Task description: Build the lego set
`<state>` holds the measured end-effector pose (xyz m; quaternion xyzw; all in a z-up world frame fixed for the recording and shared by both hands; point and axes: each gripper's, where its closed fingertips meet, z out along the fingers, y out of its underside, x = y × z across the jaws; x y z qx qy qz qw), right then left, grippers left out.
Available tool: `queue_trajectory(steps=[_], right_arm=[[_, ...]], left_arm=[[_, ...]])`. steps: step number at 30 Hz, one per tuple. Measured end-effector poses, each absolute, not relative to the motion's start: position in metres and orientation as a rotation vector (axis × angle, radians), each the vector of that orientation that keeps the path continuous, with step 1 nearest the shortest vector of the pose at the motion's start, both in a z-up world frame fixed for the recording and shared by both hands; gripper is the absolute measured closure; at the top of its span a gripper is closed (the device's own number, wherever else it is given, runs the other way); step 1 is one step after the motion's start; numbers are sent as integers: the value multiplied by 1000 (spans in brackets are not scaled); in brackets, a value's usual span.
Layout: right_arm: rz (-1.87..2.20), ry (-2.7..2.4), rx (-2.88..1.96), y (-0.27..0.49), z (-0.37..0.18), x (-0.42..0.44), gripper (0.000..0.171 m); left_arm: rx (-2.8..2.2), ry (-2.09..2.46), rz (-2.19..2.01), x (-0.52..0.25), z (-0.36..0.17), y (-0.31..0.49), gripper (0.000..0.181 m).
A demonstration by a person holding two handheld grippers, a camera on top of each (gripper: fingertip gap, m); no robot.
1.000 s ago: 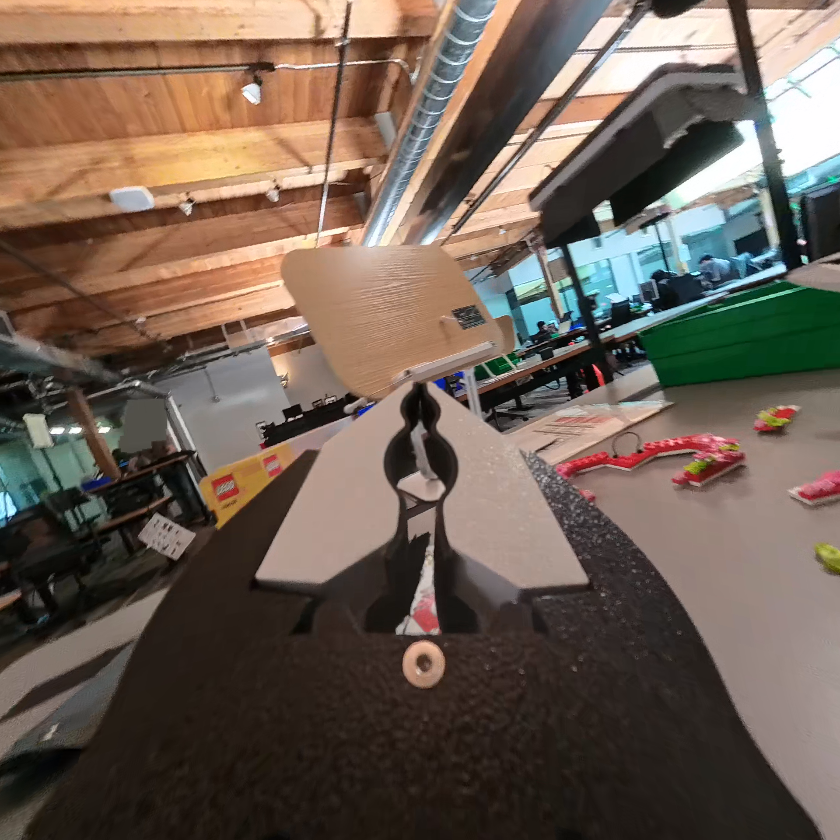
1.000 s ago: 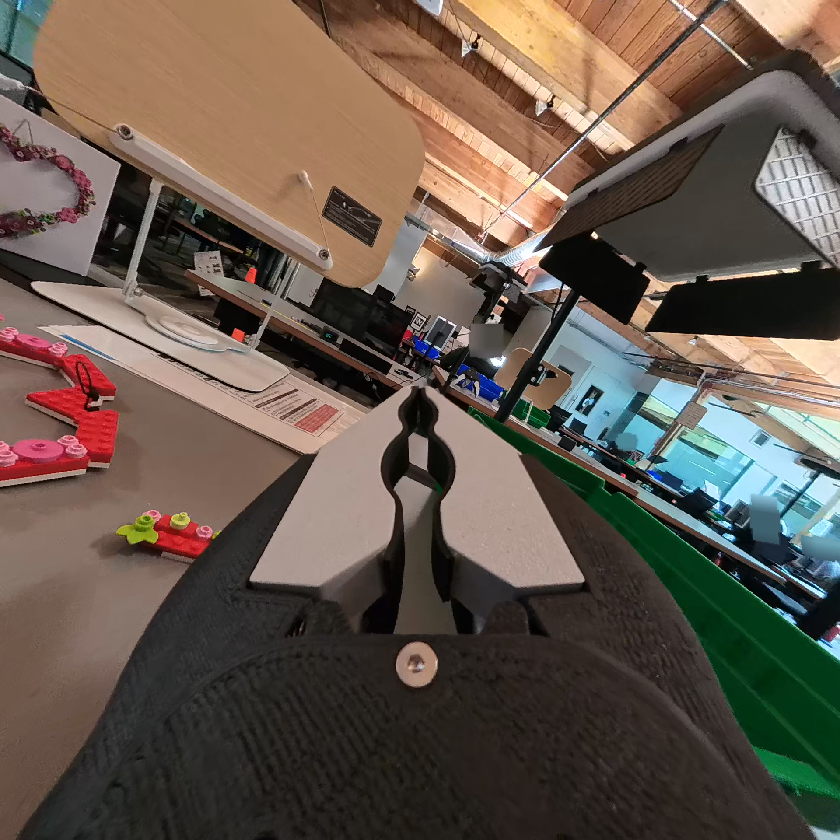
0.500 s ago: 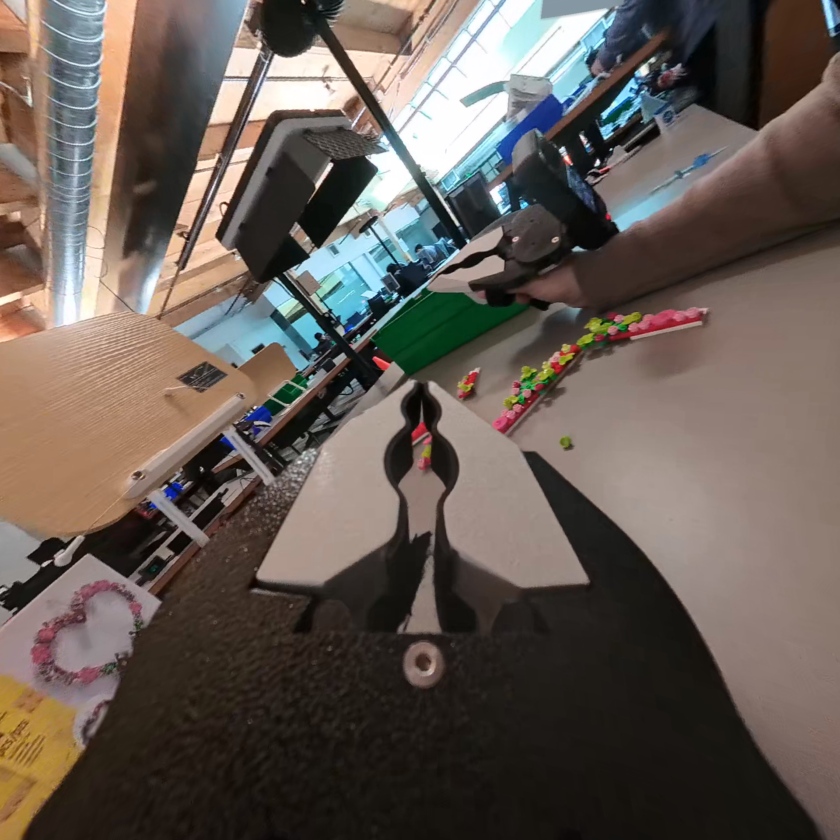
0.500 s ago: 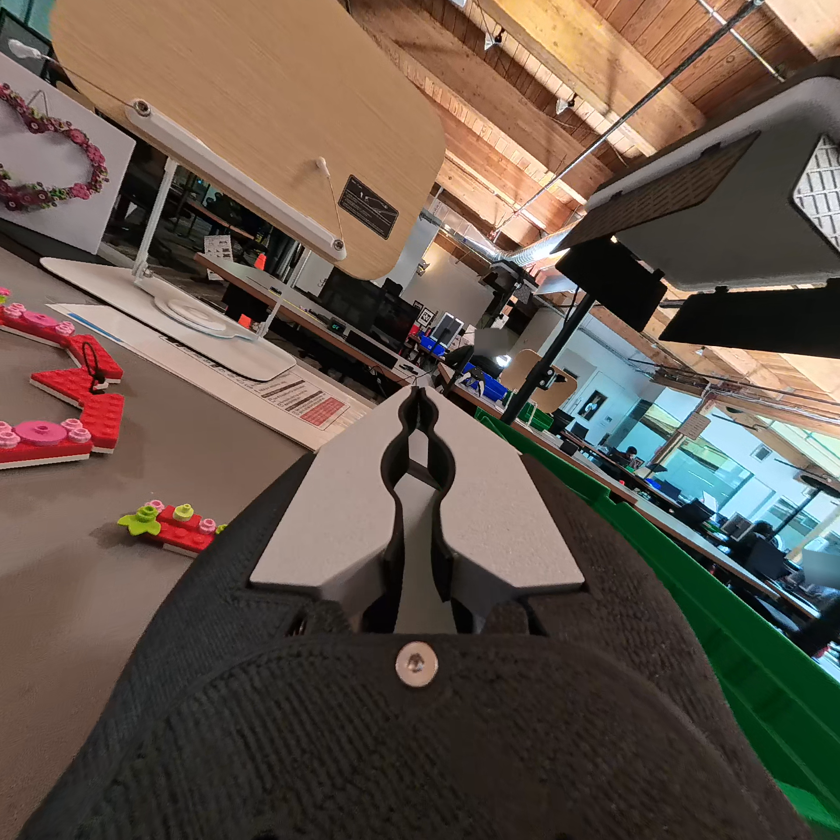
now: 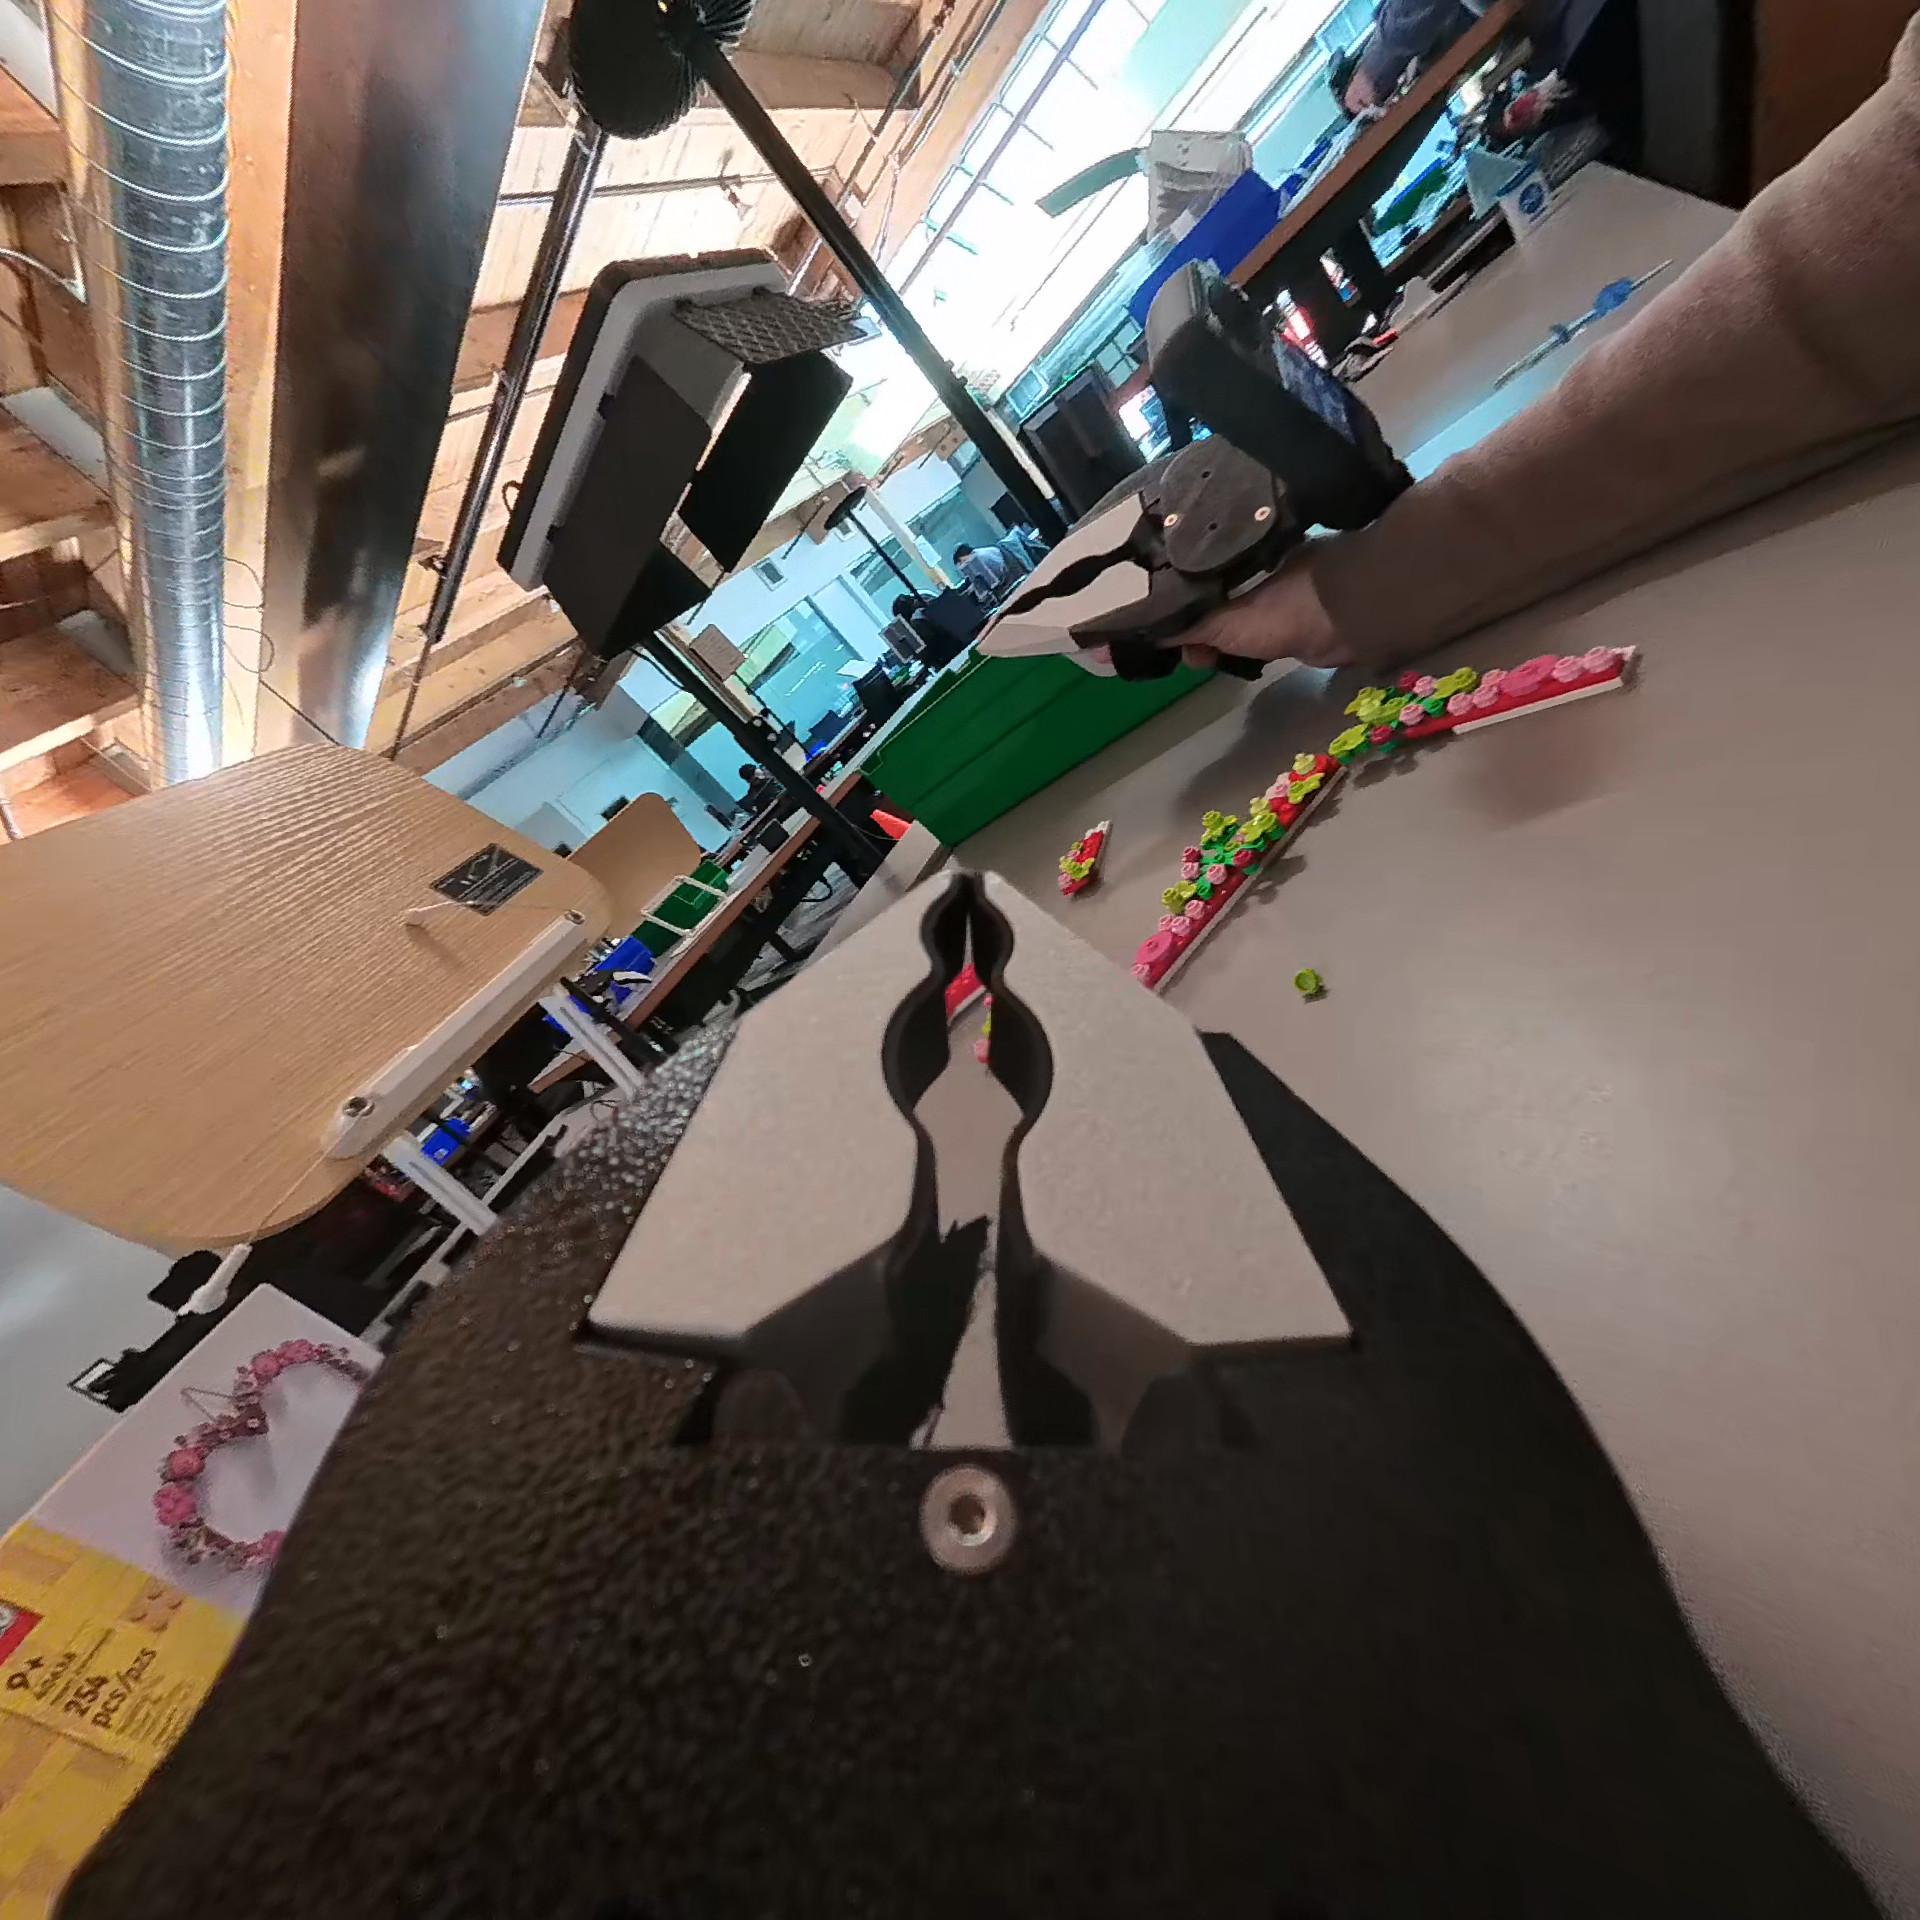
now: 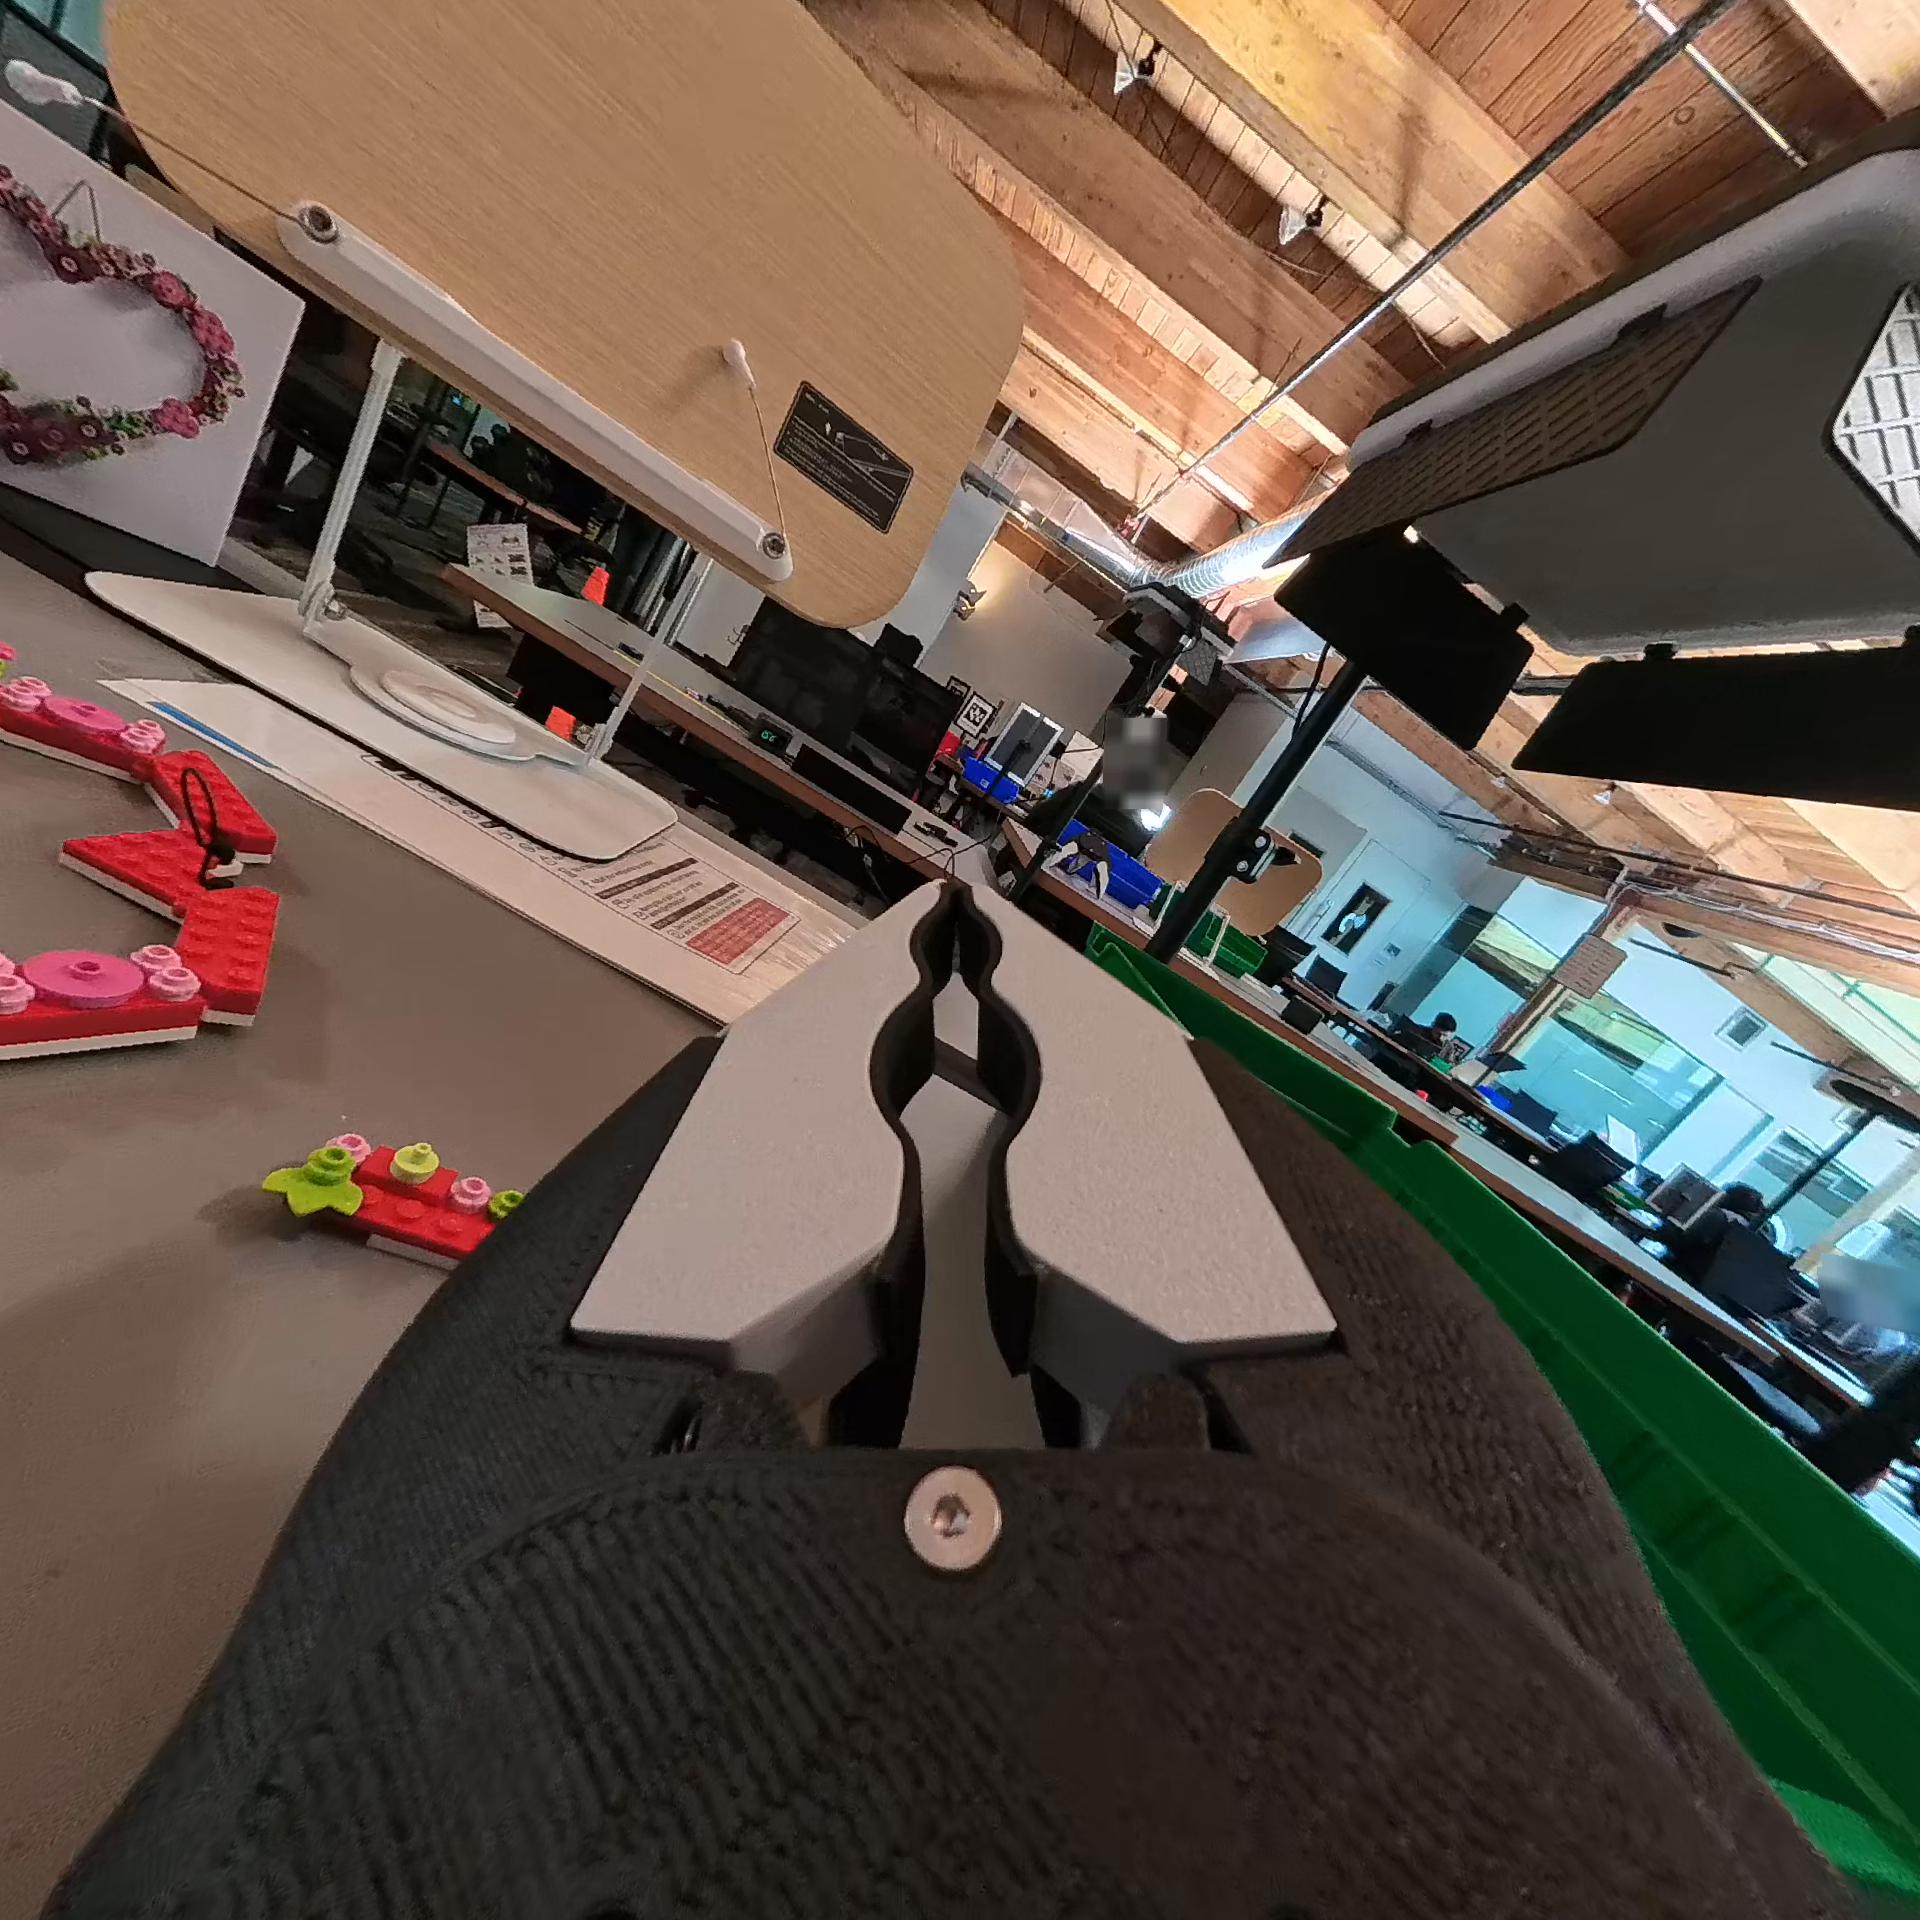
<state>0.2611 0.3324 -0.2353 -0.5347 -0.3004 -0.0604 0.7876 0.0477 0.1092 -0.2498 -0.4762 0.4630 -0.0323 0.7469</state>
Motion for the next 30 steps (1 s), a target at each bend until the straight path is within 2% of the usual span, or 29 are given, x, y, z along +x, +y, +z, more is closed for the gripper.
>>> queue_trajectory(steps=[30], right_arm=[[-123,-575,-1184,334,-235,276,171]], left_arm=[[-988,972,110,37,-242,116,181]])
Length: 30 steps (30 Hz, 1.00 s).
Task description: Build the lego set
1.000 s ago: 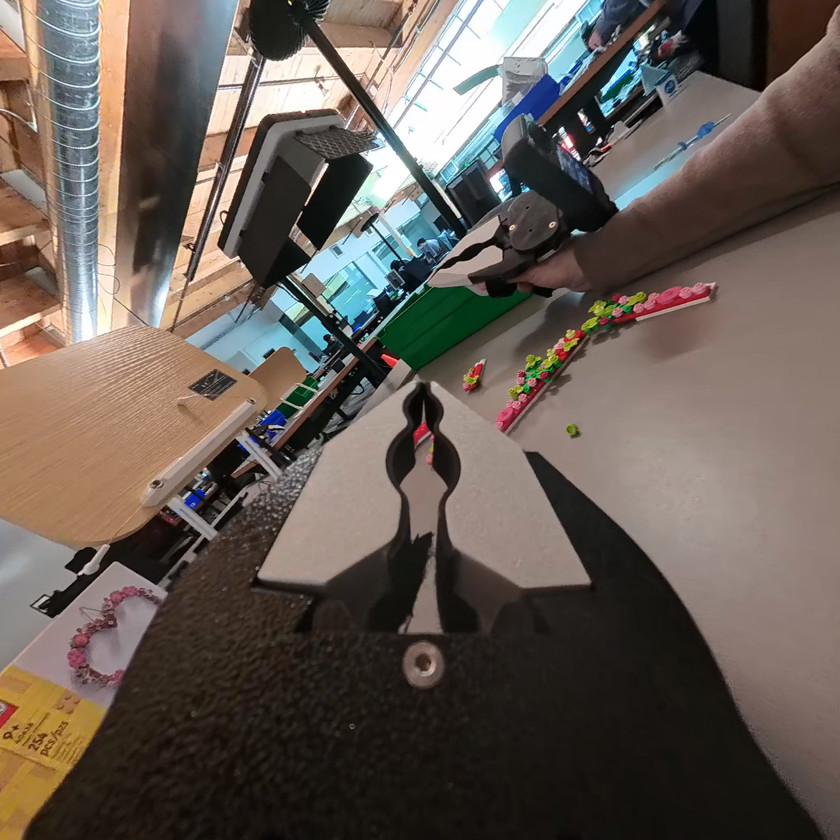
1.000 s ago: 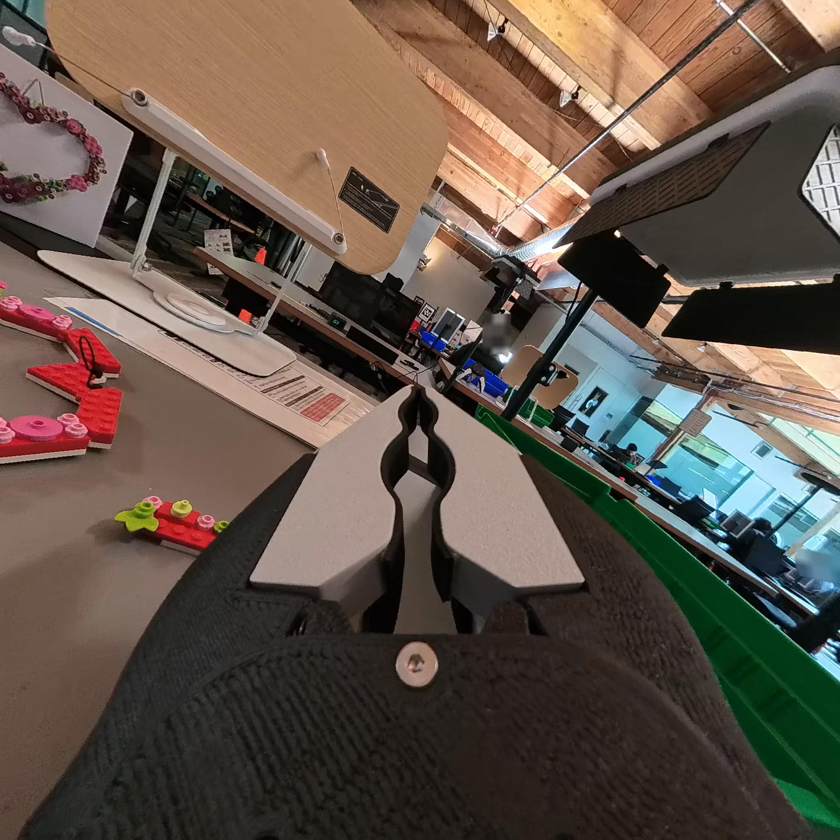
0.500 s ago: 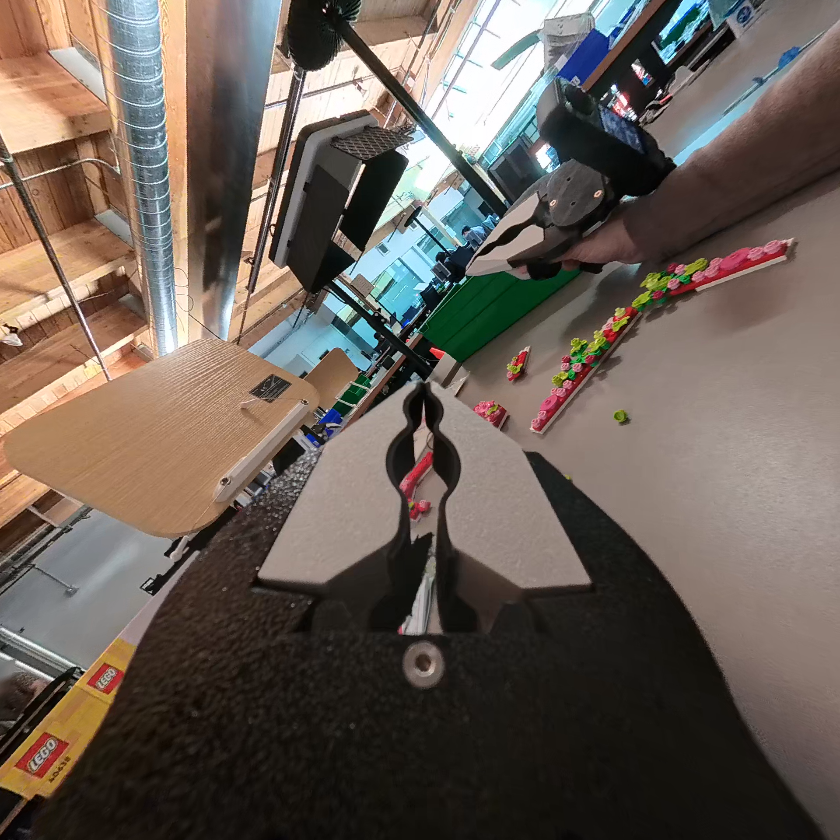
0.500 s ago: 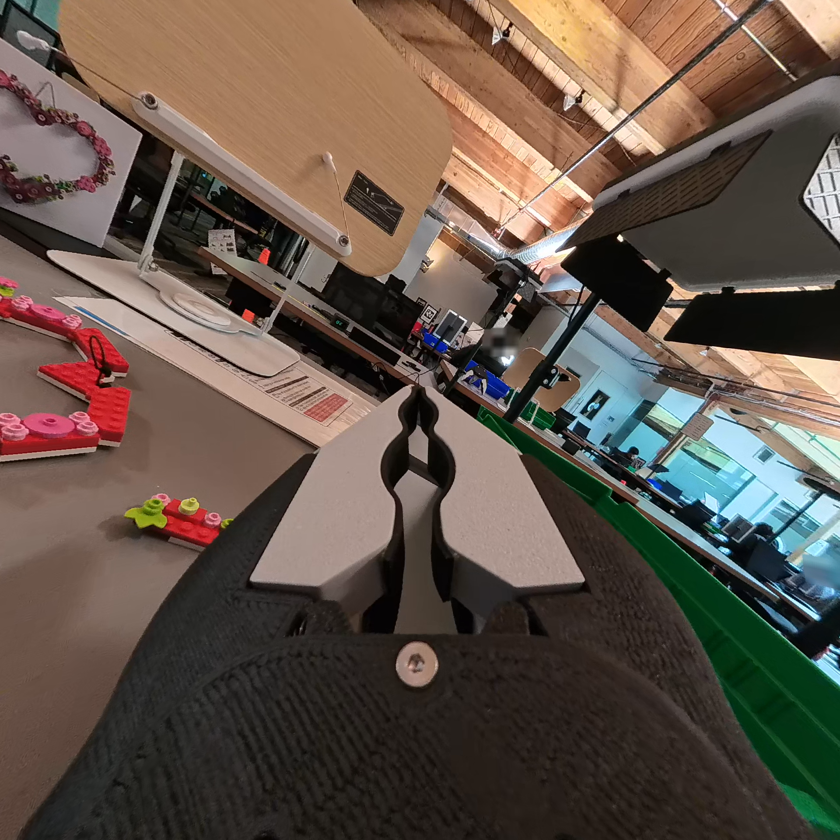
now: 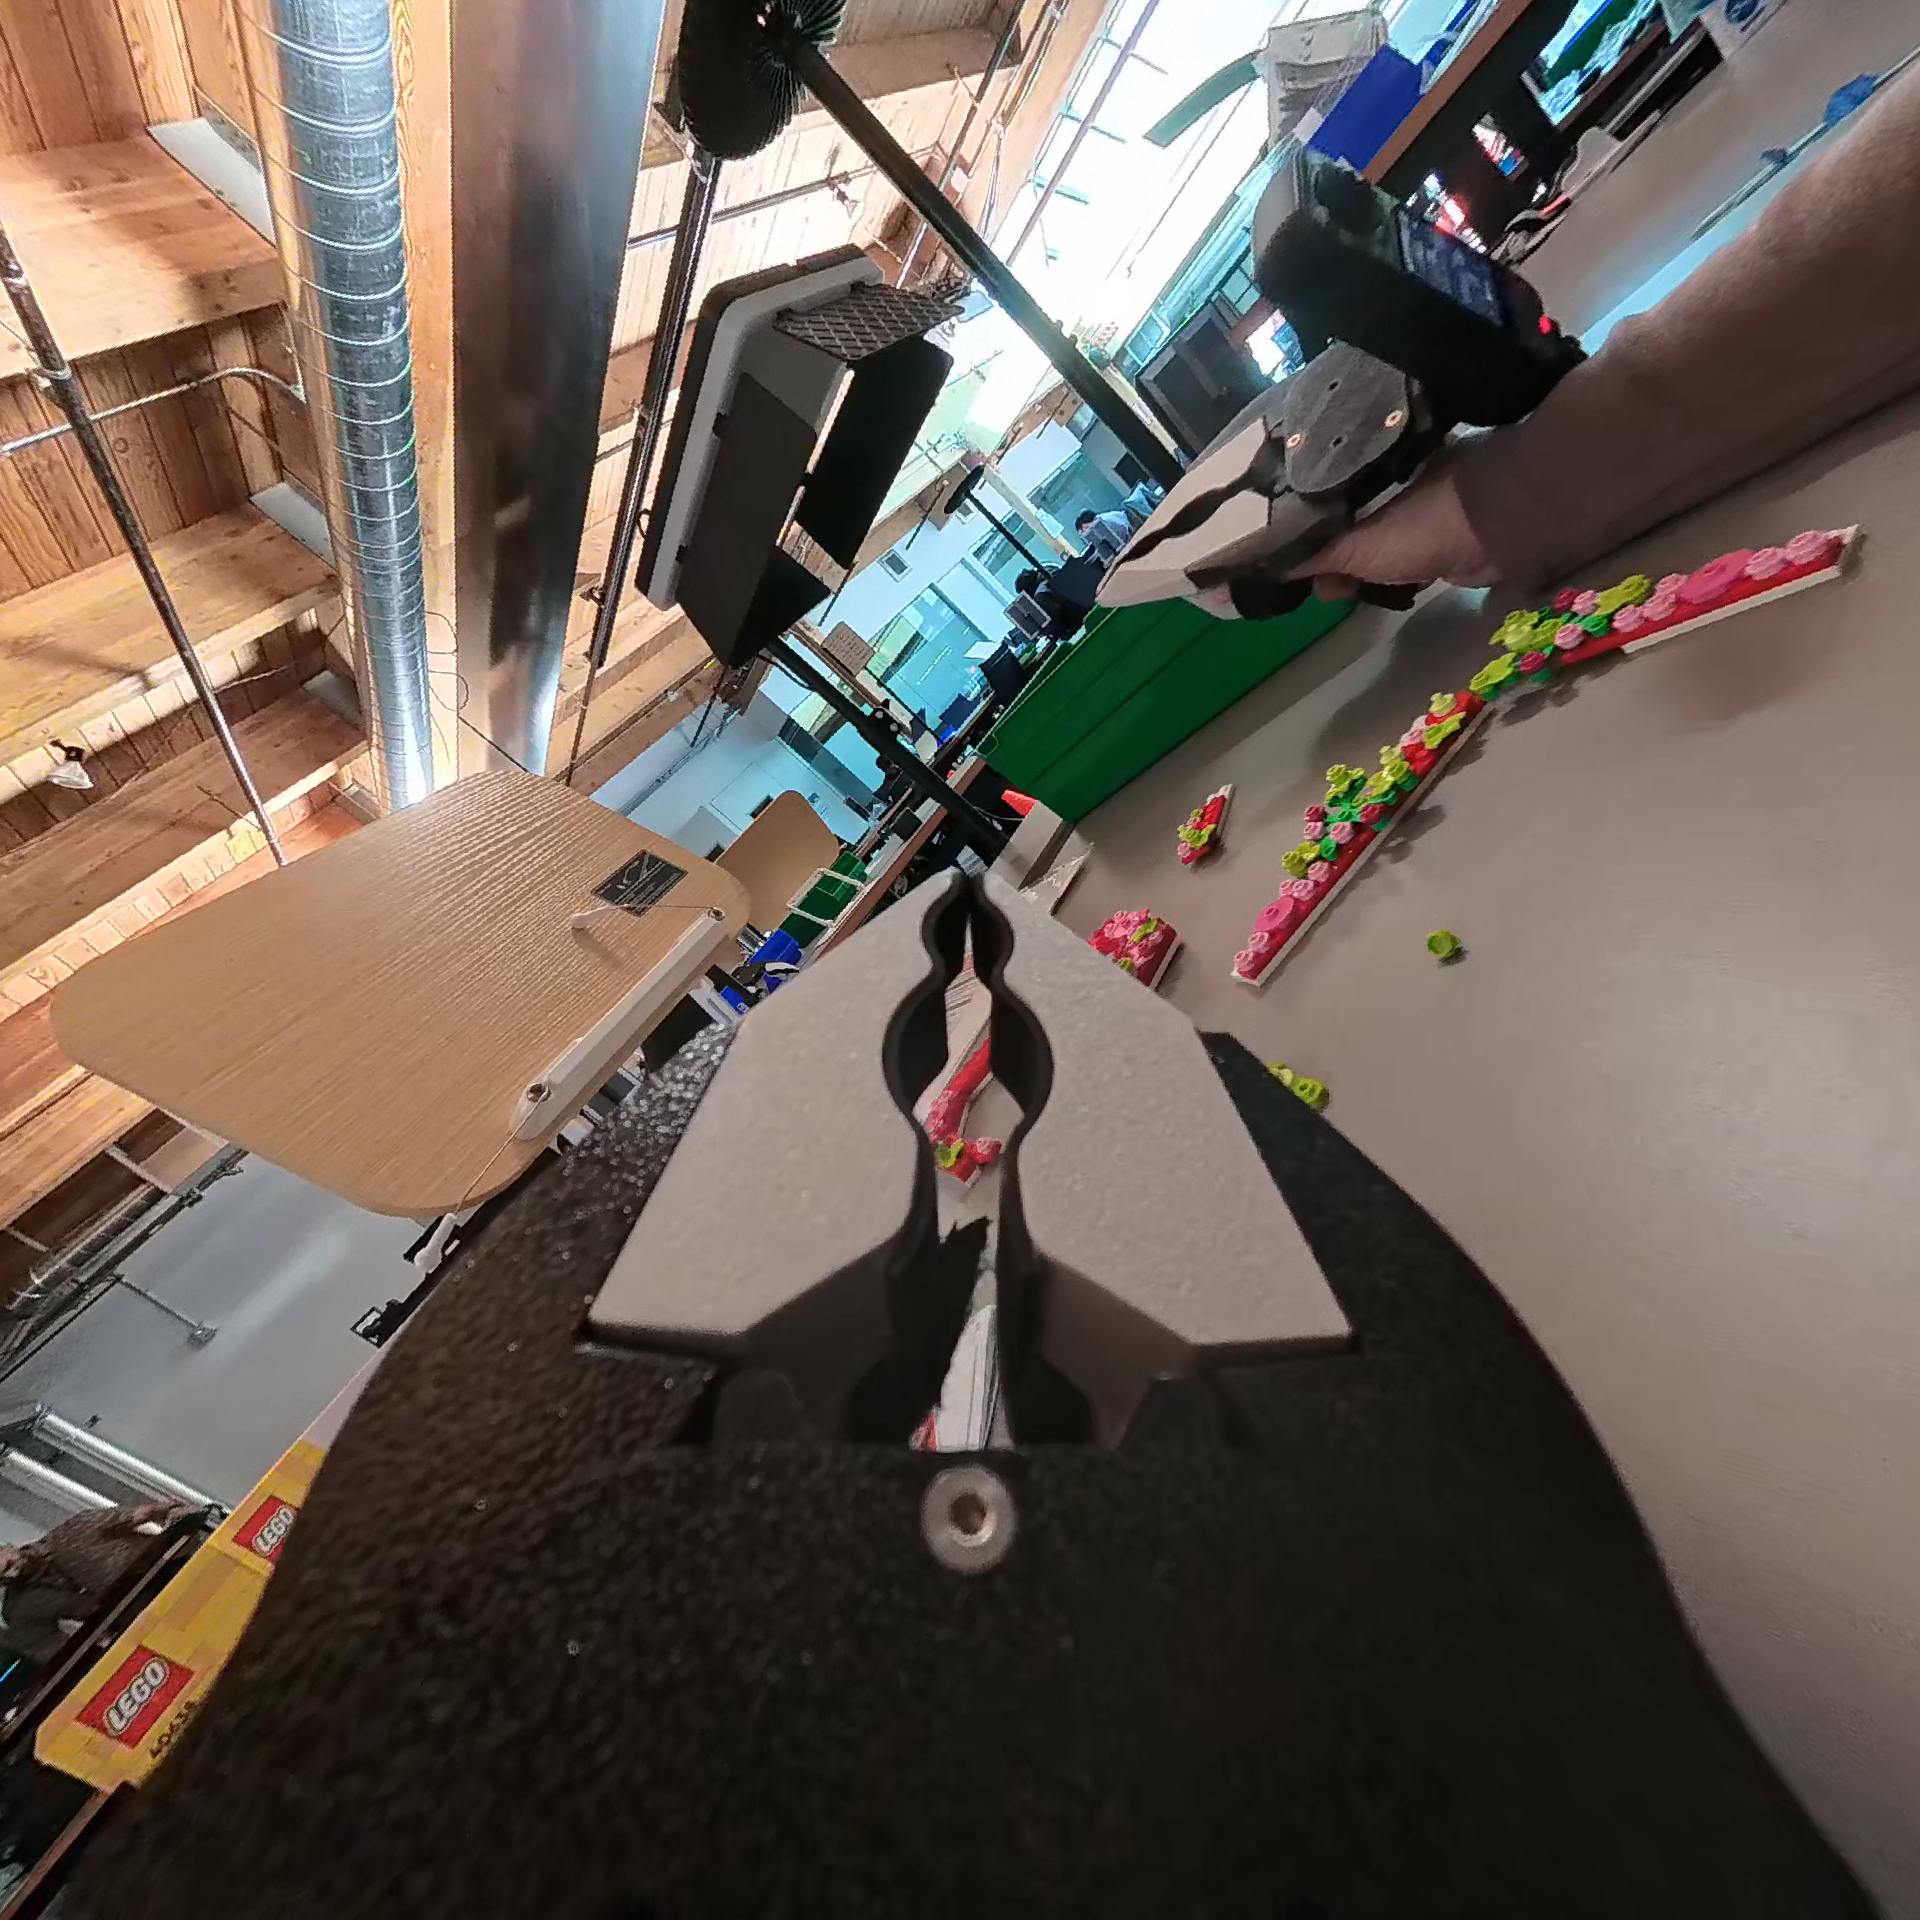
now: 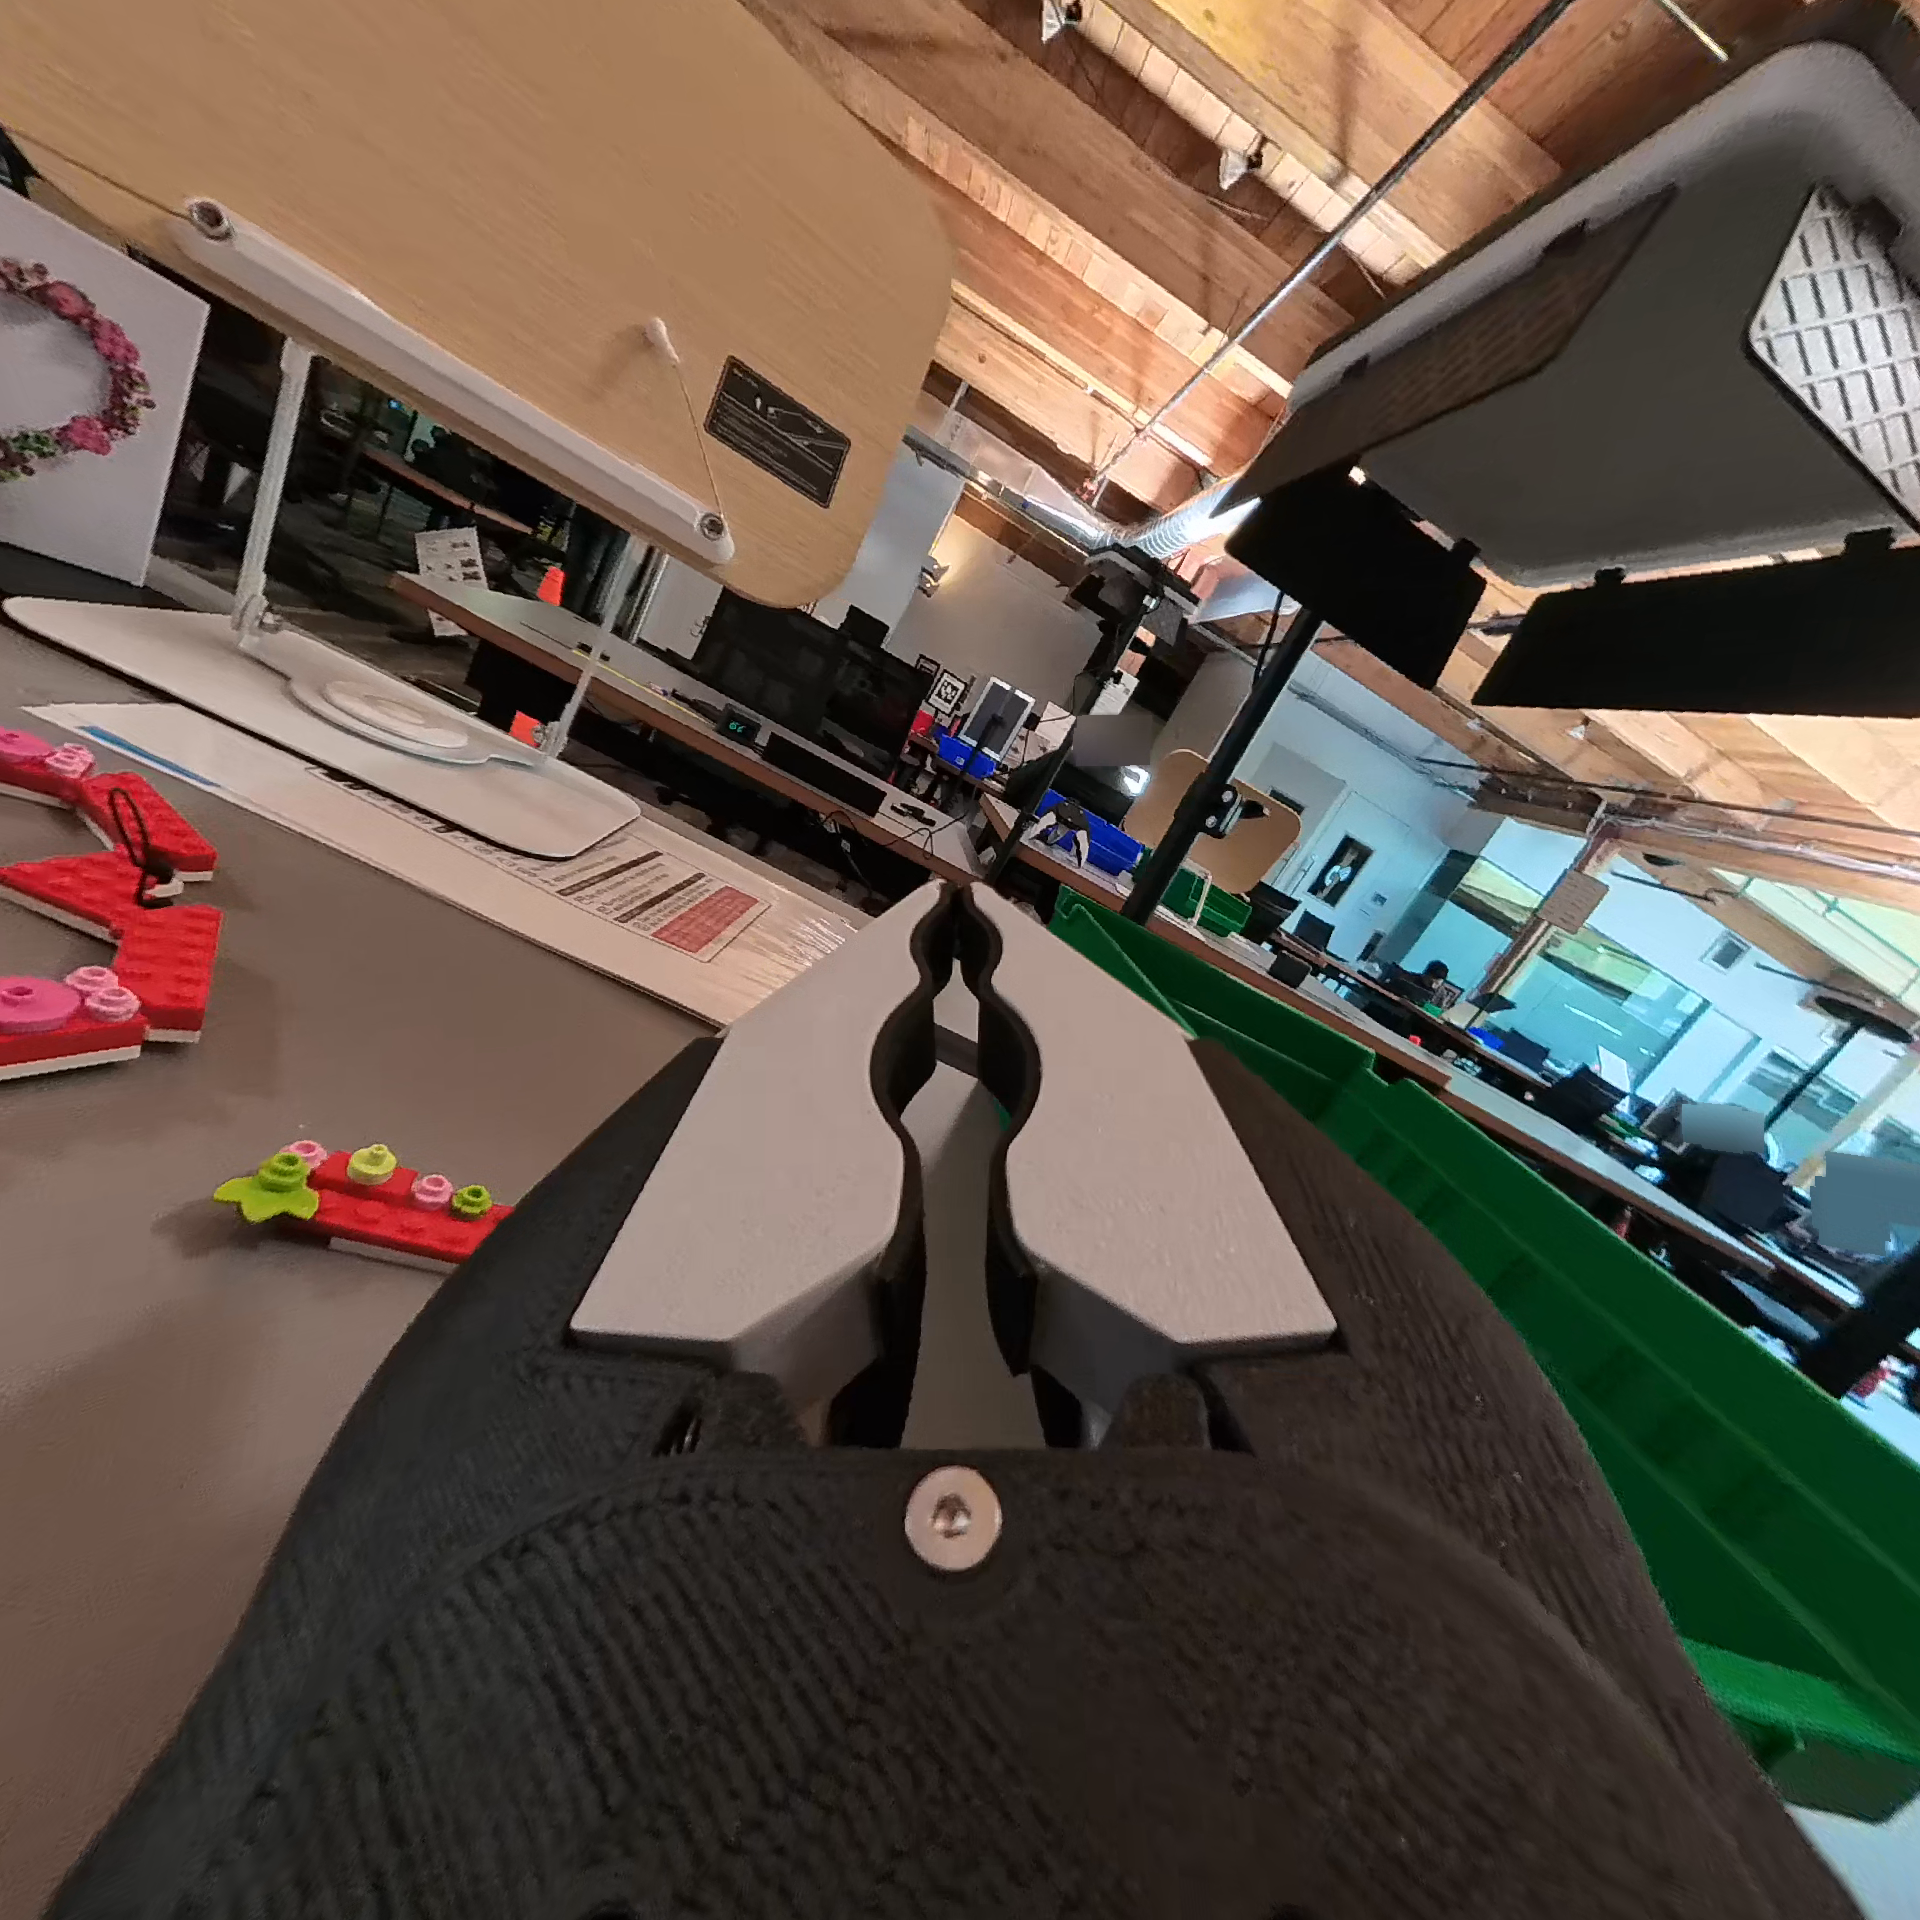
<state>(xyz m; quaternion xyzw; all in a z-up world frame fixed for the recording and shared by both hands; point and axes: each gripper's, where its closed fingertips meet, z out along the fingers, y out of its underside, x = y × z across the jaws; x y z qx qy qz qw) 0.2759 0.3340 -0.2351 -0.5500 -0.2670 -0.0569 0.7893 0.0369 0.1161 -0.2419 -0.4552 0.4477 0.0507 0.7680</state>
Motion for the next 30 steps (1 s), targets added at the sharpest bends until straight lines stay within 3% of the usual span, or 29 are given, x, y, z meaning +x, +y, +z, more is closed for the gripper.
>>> queue_trajectory(steps=[21,30], right_arm=[[-130,-781,-1186,325,-239,245,171],[213,-1271,-1540,228,-260,139,171]], left_arm=[[-1059,808,24,12,-232,128,181],[-1087,733,-4,1,-227,132,181]])
